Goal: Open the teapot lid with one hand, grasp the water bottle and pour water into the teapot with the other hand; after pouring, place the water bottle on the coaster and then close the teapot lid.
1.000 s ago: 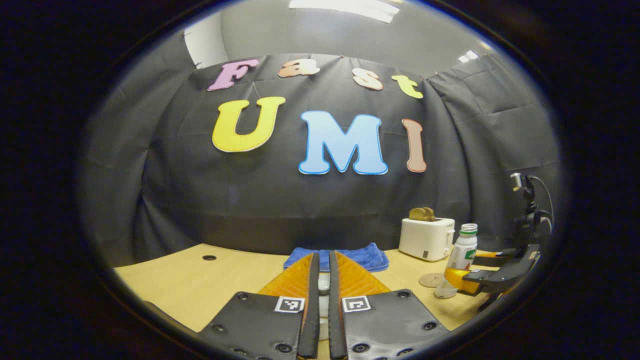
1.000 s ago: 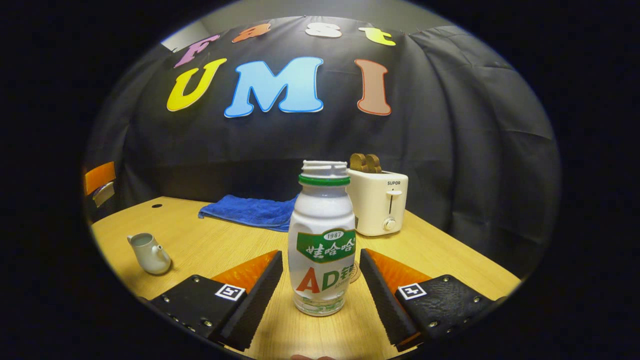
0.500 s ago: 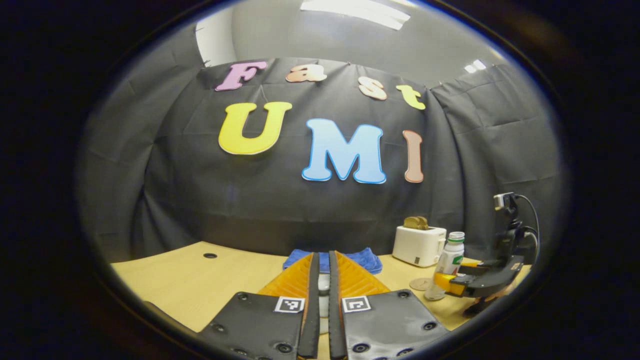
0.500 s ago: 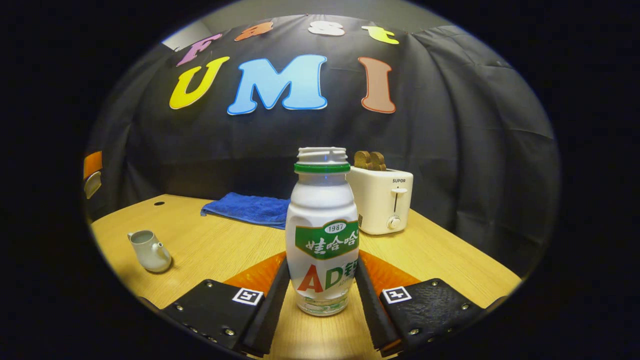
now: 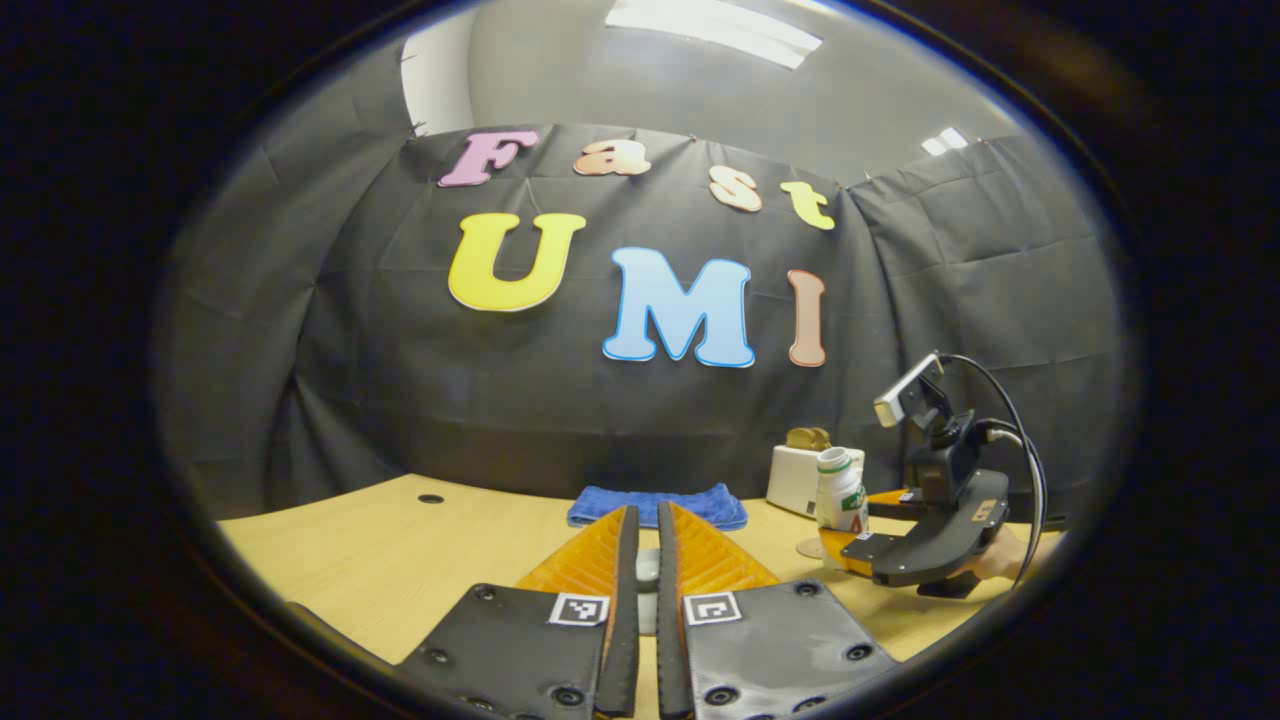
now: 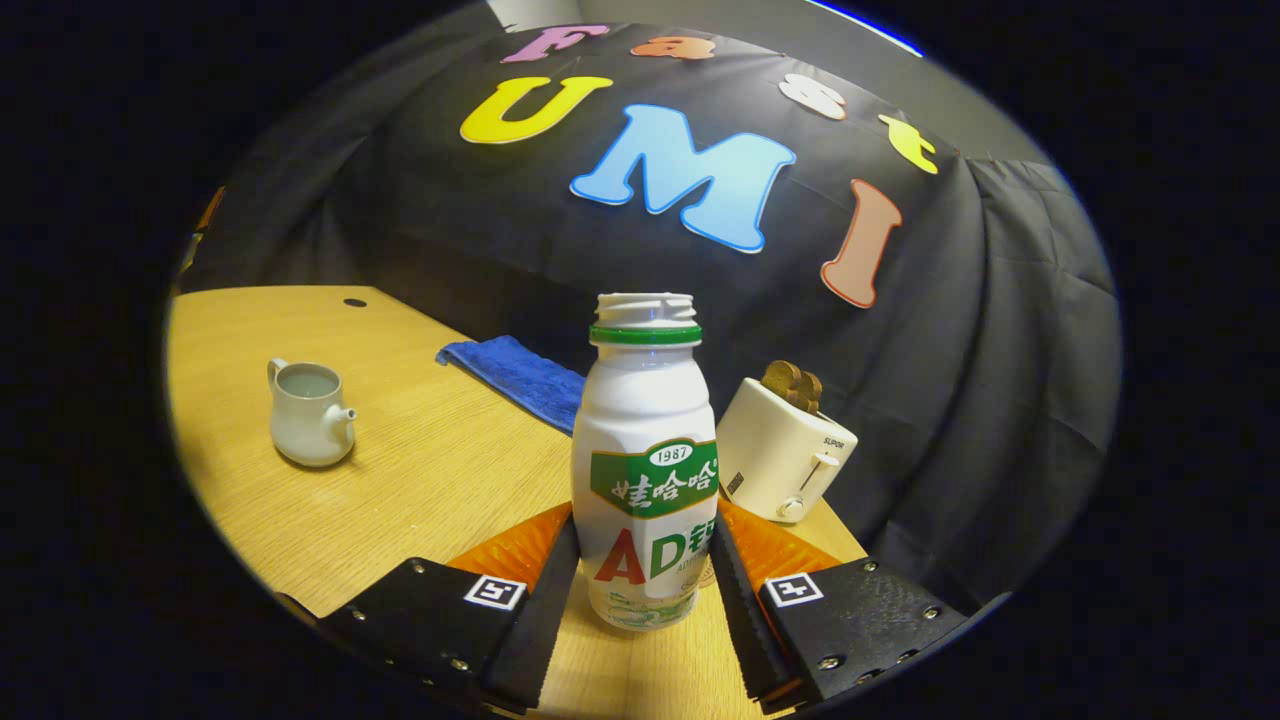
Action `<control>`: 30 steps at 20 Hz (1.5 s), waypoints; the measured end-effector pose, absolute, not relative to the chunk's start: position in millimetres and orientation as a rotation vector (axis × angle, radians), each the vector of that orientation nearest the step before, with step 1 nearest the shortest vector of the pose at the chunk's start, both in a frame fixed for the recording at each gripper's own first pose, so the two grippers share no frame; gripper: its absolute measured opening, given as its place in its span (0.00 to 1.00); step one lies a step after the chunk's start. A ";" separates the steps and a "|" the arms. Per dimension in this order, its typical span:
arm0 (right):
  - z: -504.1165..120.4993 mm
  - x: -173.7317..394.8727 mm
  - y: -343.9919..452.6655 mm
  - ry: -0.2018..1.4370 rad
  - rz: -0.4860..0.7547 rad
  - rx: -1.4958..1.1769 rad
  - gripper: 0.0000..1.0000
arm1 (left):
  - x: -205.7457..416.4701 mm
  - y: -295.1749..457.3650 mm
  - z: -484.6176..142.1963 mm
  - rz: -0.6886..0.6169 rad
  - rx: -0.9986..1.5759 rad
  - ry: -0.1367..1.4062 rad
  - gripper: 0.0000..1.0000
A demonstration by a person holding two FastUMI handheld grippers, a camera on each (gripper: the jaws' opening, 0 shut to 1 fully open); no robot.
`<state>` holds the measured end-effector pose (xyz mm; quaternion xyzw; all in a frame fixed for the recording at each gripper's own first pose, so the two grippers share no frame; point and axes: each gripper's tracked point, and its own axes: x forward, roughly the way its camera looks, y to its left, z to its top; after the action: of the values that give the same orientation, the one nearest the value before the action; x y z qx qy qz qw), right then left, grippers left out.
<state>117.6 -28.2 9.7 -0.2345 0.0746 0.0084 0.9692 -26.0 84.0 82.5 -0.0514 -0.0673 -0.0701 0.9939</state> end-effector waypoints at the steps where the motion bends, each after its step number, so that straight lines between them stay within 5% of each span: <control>1: 10.9 118.2 -20.5 0.150 0.026 -0.505 0.72 | -31.6 82.0 77.4 -0.147 -0.102 -0.123 0.13; 14: -0.6 131.1 61.8 0.142 0.121 -0.924 0.72 | -84.9 99.7 12.6 -0.165 -0.111 -0.023 0.13; 30: -1.6 144.3 89.2 0.068 0.074 -1.369 0.72 | -102.8 111.6 23.9 -0.115 -0.019 -0.088 0.17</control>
<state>144.3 89.2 -1.6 -0.6320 0.0314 0.0342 0.7736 -102.8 111.6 23.9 -0.0094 -0.0437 -0.0573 0.9974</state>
